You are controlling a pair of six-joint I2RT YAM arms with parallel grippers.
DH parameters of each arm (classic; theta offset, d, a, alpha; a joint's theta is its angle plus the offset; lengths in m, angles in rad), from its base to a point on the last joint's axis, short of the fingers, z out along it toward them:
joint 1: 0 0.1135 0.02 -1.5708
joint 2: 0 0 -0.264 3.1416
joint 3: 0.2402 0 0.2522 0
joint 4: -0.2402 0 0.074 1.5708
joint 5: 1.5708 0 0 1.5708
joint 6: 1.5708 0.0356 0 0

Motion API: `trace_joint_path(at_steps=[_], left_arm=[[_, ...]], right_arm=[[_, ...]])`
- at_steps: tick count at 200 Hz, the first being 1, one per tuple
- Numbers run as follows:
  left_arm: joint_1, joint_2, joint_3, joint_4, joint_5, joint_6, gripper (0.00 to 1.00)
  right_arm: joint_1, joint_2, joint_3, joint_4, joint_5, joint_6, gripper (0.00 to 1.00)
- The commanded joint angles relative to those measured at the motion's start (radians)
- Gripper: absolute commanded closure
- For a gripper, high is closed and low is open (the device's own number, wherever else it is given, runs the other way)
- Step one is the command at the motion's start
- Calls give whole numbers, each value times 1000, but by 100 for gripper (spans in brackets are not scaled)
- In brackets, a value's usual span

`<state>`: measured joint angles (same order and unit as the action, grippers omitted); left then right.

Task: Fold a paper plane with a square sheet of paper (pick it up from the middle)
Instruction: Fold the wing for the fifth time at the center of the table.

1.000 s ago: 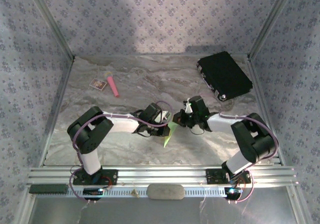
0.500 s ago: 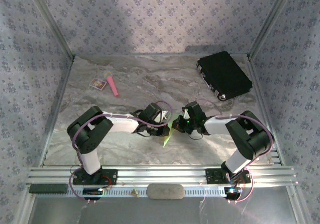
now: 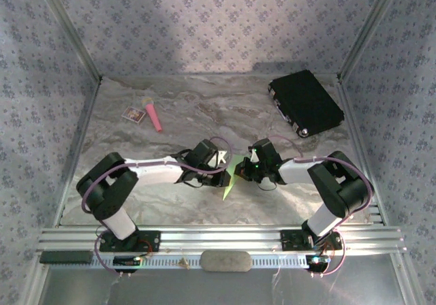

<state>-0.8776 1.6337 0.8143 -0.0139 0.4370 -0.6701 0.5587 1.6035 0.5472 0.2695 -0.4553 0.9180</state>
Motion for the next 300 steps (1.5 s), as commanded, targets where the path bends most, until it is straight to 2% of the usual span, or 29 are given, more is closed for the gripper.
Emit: trace_joint_path(at_steps=[1, 50, 93, 121, 189, 228, 300], left_arm=[[-6, -22, 3, -20, 48, 18, 85], [-13, 70, -1, 9, 85, 12, 88], [-20, 123, -28, -37, 26, 7, 96], [-22, 136, -59, -21, 14, -9, 100], [-23, 120, -79, 0, -10, -26, 100], [-23, 117, -79, 1, -14, -27, 100], [-23, 117, -75, -2, -11, -26, 100]], right_arm=[[-9, 34, -29, -72, 86, -2, 100], [-11, 32, -27, -67, 80, -7, 100], [-20, 15, -9, -41, 36, -29, 100], [-20, -22, 61, -102, 11, -80, 99], [38, -99, 43, -130, -51, -92, 99], [82, -82, 11, -100, -49, -72, 100], [75, -26, -27, -48, -82, -75, 100]])
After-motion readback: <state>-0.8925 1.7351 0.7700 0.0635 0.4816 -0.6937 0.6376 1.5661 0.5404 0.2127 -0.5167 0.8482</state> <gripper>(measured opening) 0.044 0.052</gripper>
